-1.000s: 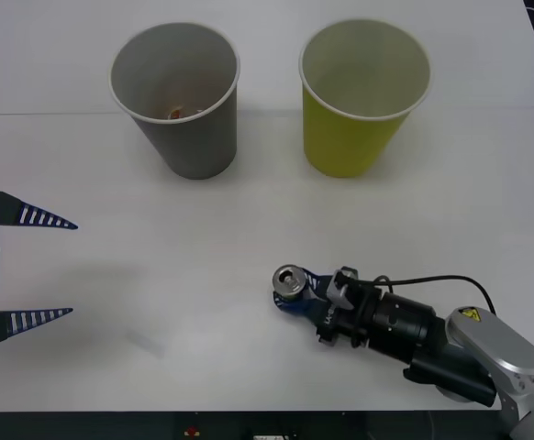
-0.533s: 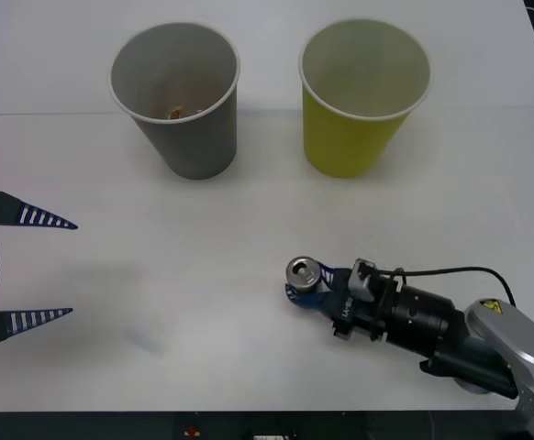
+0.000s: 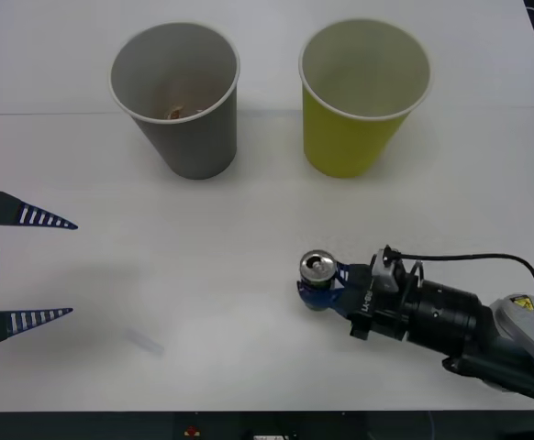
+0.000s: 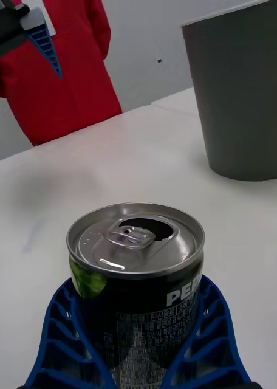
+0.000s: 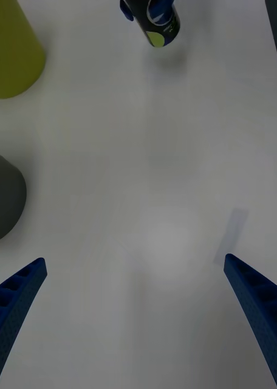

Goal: Put the can into the green bin and the plastic bottle into the gray bin

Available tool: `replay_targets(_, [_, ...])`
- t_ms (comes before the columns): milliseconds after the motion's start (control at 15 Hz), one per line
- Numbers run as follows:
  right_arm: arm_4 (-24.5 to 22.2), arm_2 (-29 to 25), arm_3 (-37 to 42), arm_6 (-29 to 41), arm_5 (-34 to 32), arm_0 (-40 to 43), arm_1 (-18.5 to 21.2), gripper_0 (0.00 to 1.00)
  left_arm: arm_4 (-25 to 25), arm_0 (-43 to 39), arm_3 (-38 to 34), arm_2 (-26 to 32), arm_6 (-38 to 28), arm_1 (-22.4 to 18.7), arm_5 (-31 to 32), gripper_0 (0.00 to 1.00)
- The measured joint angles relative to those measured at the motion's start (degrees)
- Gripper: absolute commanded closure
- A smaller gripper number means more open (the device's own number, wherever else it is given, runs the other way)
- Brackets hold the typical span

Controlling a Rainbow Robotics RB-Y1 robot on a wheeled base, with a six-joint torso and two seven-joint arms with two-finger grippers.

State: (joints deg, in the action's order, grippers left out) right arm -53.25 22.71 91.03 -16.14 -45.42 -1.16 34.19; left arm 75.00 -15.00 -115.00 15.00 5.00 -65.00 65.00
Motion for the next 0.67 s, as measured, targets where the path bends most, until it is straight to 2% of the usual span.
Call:
replay_targets(333, [-9.41,-4.23,12.22,17.5,1.72,3.34,2.01,1.0,0.0,0.0,0.0,0.0,0.0,0.0,0.0,0.0])
replay_targets(667, [-19.53,-10.76,24.96,39.9,1.54,5.32,2.57,1.0,0.0,0.0,0.0,0.0,0.0,0.0,0.0,0.0])
